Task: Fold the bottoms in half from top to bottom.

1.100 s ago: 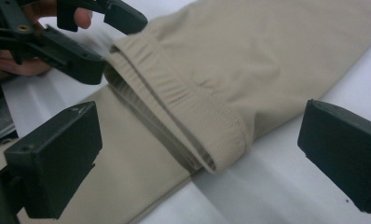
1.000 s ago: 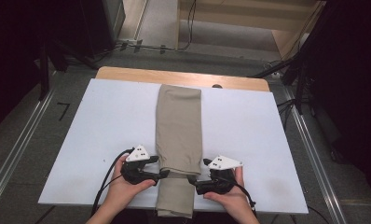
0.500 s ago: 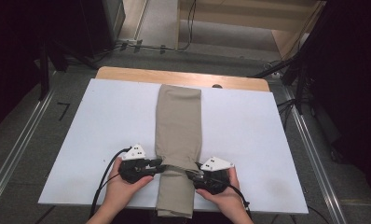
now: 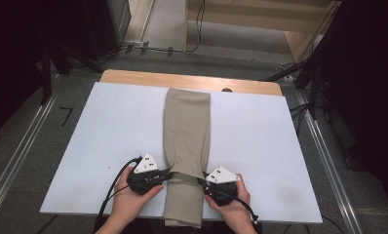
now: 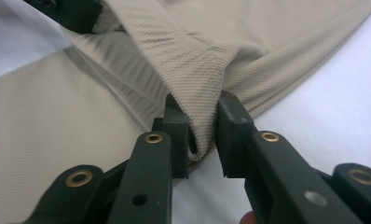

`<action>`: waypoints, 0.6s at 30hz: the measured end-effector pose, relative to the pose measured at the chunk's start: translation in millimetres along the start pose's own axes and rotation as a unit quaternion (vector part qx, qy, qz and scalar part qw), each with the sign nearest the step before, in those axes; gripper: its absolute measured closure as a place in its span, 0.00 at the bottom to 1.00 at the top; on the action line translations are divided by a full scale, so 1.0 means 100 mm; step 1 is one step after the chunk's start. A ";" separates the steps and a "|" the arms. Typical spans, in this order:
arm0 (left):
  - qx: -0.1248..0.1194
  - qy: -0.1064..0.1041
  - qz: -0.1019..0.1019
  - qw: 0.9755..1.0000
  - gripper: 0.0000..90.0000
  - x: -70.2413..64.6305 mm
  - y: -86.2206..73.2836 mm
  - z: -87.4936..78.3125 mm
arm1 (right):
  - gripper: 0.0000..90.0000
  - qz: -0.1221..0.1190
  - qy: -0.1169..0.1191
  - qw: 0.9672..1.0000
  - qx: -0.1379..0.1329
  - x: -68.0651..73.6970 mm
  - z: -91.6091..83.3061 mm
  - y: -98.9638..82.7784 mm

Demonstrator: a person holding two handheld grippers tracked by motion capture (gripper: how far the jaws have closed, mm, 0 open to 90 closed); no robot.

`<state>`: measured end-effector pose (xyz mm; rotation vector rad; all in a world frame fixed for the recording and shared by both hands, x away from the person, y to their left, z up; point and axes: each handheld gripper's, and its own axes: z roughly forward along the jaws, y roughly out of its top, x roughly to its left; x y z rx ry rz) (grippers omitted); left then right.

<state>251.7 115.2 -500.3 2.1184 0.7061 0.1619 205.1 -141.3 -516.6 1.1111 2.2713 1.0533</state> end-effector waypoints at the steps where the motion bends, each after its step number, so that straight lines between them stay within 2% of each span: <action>1: 0.000 -0.003 0.002 1.000 0.95 -0.01 0.01 -0.02 | 0.84 0.006 0.007 1.000 -0.002 0.00 -0.03 0.01; 6: -0.010 -0.016 0.002 1.000 0.94 -0.08 -0.01 -0.10 | 0.84 0.034 0.046 0.998 -0.018 -0.06 -0.15 0.01; 10: -0.014 -0.031 0.009 0.999 0.94 -0.15 -0.07 -0.18 | 0.84 0.037 0.054 0.998 -0.024 0.01 -0.23 -0.05; 18: -0.020 -0.044 0.011 0.999 0.94 -0.31 -0.15 -0.36 | 0.84 0.034 0.069 0.997 -0.023 0.20 -0.38 -0.14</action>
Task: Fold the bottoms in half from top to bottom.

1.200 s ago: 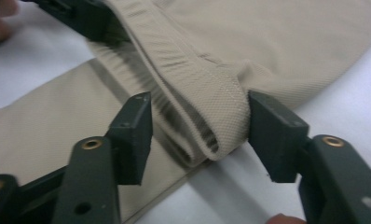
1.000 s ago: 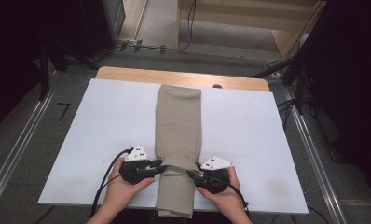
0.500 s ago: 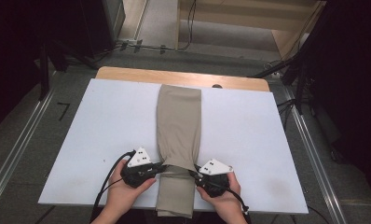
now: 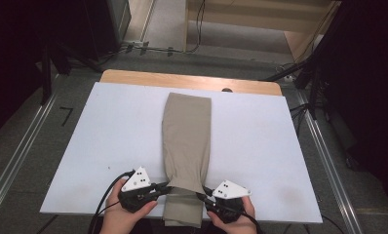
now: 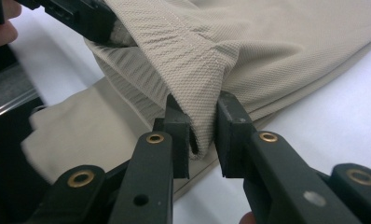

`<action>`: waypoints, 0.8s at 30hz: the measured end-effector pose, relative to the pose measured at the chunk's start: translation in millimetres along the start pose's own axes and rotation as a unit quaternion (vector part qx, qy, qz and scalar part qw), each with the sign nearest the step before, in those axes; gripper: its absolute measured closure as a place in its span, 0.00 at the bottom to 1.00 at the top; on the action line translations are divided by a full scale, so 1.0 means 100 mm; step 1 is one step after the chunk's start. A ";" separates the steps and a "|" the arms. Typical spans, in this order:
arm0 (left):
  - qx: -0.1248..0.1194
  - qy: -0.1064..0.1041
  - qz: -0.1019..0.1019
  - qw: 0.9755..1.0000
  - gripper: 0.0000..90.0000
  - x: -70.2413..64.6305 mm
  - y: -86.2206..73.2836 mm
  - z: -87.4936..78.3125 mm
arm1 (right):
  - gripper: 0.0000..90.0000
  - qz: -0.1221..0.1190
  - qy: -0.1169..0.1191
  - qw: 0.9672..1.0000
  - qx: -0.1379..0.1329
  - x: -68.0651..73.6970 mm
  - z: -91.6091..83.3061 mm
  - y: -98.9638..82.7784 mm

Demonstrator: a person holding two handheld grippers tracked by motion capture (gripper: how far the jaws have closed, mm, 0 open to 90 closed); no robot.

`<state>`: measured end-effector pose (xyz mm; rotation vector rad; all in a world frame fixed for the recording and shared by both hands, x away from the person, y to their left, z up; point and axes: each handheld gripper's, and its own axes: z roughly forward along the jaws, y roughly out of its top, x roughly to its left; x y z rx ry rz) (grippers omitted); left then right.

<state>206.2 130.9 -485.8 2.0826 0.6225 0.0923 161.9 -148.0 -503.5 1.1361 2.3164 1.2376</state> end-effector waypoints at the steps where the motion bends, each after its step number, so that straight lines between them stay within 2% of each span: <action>1: 0.000 -0.003 0.002 1.000 0.94 -0.02 -0.01 -0.01 | 0.84 -0.001 0.001 1.000 0.001 0.03 -0.03 -0.02; 8: 0.009 -0.018 0.003 1.000 0.94 -0.20 -0.12 -0.10 | 0.84 -0.001 0.010 1.000 0.004 0.19 -0.16 -0.15; 18: 0.013 -0.022 0.012 1.000 0.91 -0.42 -0.23 -0.24 | 0.82 -0.005 0.016 1.000 0.000 0.38 -0.34 -0.23; 20: 0.000 -0.022 0.003 1.000 0.85 -0.44 -0.26 -0.27 | 0.71 -0.002 0.017 1.000 0.001 0.40 -0.36 -0.26; 21: -0.012 -0.024 -0.003 1.000 0.74 -0.44 -0.27 -0.30 | 0.53 -0.002 0.020 1.000 0.004 0.40 -0.37 -0.27; 22: -0.025 -0.025 -0.008 0.999 0.65 -0.43 -0.27 -0.34 | 0.41 0.001 0.026 1.000 0.007 0.40 -0.38 -0.27; 24: -0.049 -0.032 -0.013 0.998 0.48 -0.40 -0.23 -0.42 | 0.28 0.006 0.030 1.000 0.005 0.39 -0.44 -0.27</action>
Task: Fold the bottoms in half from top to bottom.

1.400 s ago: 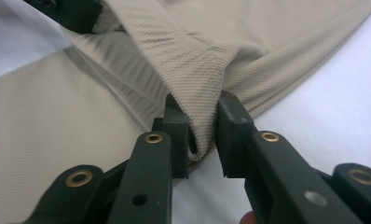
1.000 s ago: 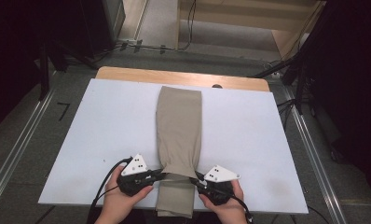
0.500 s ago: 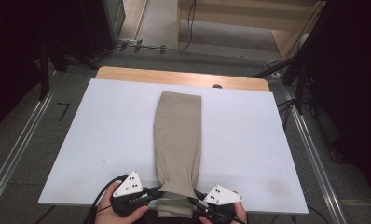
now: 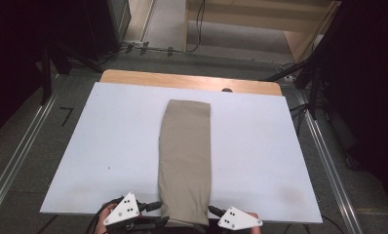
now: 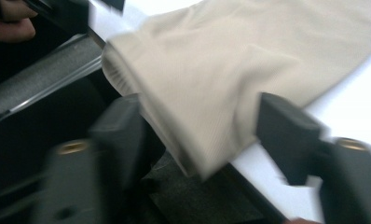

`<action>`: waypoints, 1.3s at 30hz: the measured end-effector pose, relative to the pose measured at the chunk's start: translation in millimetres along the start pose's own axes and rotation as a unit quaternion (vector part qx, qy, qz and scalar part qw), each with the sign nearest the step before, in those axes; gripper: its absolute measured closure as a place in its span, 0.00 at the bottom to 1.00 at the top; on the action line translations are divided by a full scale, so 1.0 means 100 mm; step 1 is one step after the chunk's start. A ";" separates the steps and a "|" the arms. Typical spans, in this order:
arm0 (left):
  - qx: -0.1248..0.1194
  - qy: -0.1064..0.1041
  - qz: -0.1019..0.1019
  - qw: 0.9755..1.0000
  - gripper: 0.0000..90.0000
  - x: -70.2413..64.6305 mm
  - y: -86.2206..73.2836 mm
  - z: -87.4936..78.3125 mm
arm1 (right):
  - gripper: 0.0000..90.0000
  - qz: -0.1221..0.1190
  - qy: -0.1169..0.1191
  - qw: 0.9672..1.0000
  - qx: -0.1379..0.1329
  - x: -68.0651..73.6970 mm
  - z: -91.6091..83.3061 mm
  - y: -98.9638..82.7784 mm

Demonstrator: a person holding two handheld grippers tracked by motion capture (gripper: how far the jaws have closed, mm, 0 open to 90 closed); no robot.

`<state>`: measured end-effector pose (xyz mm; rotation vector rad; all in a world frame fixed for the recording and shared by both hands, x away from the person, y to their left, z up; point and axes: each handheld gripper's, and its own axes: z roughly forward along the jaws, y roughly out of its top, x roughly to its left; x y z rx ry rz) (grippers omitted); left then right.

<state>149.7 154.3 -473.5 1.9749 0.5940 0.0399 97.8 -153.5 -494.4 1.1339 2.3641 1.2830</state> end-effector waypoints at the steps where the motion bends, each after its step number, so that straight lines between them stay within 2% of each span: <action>1: -0.010 0.001 -0.001 1.000 0.41 0.02 0.02 -0.03 | 0.27 -0.002 0.003 1.000 -0.009 -0.01 -0.06 0.00; 3: -0.026 -0.006 -0.002 1.000 0.42 0.07 0.06 -0.06 | 0.29 -0.003 0.012 1.000 -0.028 -0.04 -0.15 0.01; 4: -0.028 -0.012 -0.003 1.000 0.48 0.09 0.06 -0.04 | 0.35 -0.005 0.016 0.999 -0.038 -0.05 -0.17 0.02; 5: -0.022 -0.015 -0.004 1.000 0.55 0.11 0.07 0.00 | 0.42 -0.005 0.018 0.999 -0.047 -0.07 -0.17 0.03; 6: -0.013 -0.013 -0.003 1.000 0.57 0.12 0.07 0.05 | 0.47 -0.004 0.020 0.998 -0.053 -0.08 -0.16 0.04; 7: -0.002 -0.011 -0.002 1.000 0.60 0.12 0.06 0.10 | 0.47 -0.003 0.020 0.998 -0.054 -0.08 -0.14 0.05; 9: 0.008 -0.020 0.001 1.000 0.60 0.12 0.05 0.18 | 0.47 -0.005 0.008 0.999 -0.044 -0.09 -0.07 0.07; 11: 0.010 -0.018 0.004 1.000 0.54 0.12 0.08 0.20 | 0.45 -0.007 0.005 0.999 -0.040 -0.12 -0.02 0.08; 14: 0.002 -0.040 0.001 0.999 0.43 0.20 0.18 0.19 | 0.38 -0.004 -0.005 0.999 -0.041 -0.19 -0.01 0.13; 15: 0.001 -0.042 0.000 0.999 0.39 0.23 0.21 0.19 | 0.34 0.000 -0.009 0.999 -0.042 -0.22 -0.02 0.15; 18: -0.006 -0.034 0.005 0.999 0.29 0.35 0.31 0.19 | 0.23 0.014 -0.016 0.999 -0.043 -0.35 -0.03 0.22; 20: -0.005 -0.023 0.007 1.000 0.18 0.43 0.38 0.20 | 0.19 0.014 -0.020 0.999 -0.044 -0.45 -0.02 0.28; 21: -0.005 -0.028 0.009 1.000 0.15 0.50 0.42 0.21 | 0.18 0.013 -0.021 0.999 -0.043 -0.50 -0.02 0.31; 23: -0.012 -0.022 0.007 1.000 0.11 0.63 0.50 0.23 | 0.16 0.016 -0.021 0.999 -0.046 -0.65 -0.02 0.40; 27: -0.025 -0.032 -0.002 0.999 0.03 0.90 0.64 0.27 | 0.13 0.015 -0.024 0.998 -0.053 -0.88 0.03 0.60; 32: -0.022 -0.010 -0.002 1.000 0.00 1.24 0.85 0.39 | 0.09 0.002 -0.027 0.998 -0.056 -1.12 0.12 0.88; 37: -0.026 -0.002 -0.007 1.000 0.00 1.52 1.02 0.50 | 0.08 0.002 -0.031 0.998 -0.061 -1.36 0.20 1.11; 39: -0.024 0.002 -0.007 1.000 0.00 1.62 1.09 0.55 | 0.04 0.002 -0.038 0.997 -0.066 -1.46 0.25 1.20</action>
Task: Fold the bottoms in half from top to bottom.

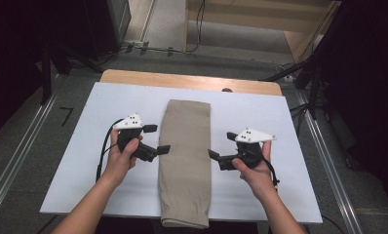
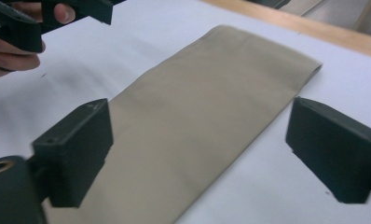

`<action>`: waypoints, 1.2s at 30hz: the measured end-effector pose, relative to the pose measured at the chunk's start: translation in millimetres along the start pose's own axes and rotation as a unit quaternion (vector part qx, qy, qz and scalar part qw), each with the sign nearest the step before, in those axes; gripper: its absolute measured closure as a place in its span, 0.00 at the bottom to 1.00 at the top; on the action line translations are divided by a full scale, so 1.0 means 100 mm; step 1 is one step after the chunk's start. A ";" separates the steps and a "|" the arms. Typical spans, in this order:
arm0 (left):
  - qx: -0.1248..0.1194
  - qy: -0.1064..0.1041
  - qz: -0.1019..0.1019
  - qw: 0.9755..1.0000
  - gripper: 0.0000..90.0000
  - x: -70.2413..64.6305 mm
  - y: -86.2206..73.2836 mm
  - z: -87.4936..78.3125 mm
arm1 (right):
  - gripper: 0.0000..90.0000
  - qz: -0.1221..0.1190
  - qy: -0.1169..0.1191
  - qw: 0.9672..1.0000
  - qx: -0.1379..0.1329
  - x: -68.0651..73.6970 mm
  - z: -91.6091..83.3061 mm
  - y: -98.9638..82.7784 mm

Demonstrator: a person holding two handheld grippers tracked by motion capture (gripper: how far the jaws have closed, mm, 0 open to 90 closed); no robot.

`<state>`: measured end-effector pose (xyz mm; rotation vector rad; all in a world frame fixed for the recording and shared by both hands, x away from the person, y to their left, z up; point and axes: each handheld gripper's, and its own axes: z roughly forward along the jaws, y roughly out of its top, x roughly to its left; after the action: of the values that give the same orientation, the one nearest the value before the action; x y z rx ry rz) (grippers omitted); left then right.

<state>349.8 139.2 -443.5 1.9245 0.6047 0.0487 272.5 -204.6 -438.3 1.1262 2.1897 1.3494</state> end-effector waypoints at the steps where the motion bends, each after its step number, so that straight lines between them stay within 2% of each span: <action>1: 0.001 0.001 0.000 1.000 0.00 0.04 0.02 0.02 | 0.02 0.001 0.000 1.000 -0.002 -0.04 0.03 0.03; 5: 0.003 0.013 0.000 1.000 0.00 0.25 0.17 0.14 | 0.00 0.002 0.002 1.000 0.007 -0.20 0.21 0.14; 7: 0.004 0.014 -0.007 1.000 0.00 0.35 0.23 0.19 | 0.00 0.002 0.007 1.000 0.011 -0.27 0.30 0.18; 12: 0.007 0.029 -0.014 0.999 0.00 0.59 0.33 0.33 | 0.00 0.017 0.004 1.000 0.021 -0.45 0.54 0.28; 14: 0.005 0.027 -0.027 0.999 0.00 0.69 0.35 0.38 | 0.00 0.021 0.005 1.000 0.021 -0.52 0.63 0.30; 18: 0.017 0.044 -0.041 0.998 0.00 0.86 0.37 0.49 | 0.00 0.024 0.002 0.999 0.033 -0.65 0.80 0.34; 21: 0.019 0.047 -0.054 0.997 0.00 0.95 0.39 0.54 | 0.00 0.036 0.008 0.999 0.035 -0.76 0.91 0.38; 24: 0.036 0.044 -0.063 0.996 0.00 1.06 0.42 0.61 | 0.00 0.052 0.010 0.998 0.041 -0.88 1.01 0.42; 26: 0.043 0.047 -0.068 0.996 0.00 1.11 0.44 0.66 | 0.12 0.058 0.005 0.997 0.051 -0.94 1.08 0.45; 29: 0.049 0.043 -0.075 0.995 0.00 1.19 0.44 0.71 | 0.15 0.063 -0.002 0.996 0.058 -1.01 1.18 0.47; 32: 0.063 0.063 -0.080 0.993 0.03 1.23 0.43 0.76 | 0.19 0.074 -0.017 0.995 0.071 -1.08 1.29 0.47; 34: 0.070 0.076 -0.093 0.990 0.07 1.27 0.43 0.79 | 0.21 0.080 -0.027 0.993 0.086 -1.14 1.37 0.46; 36: 0.074 0.096 -0.108 0.987 0.13 1.32 0.43 0.81 | 0.27 0.093 -0.037 0.991 0.092 -1.20 1.42 0.46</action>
<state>505.4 114.6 -472.5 2.0004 0.9679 0.0536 458.4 -200.4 -483.7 1.4562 2.2390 1.1724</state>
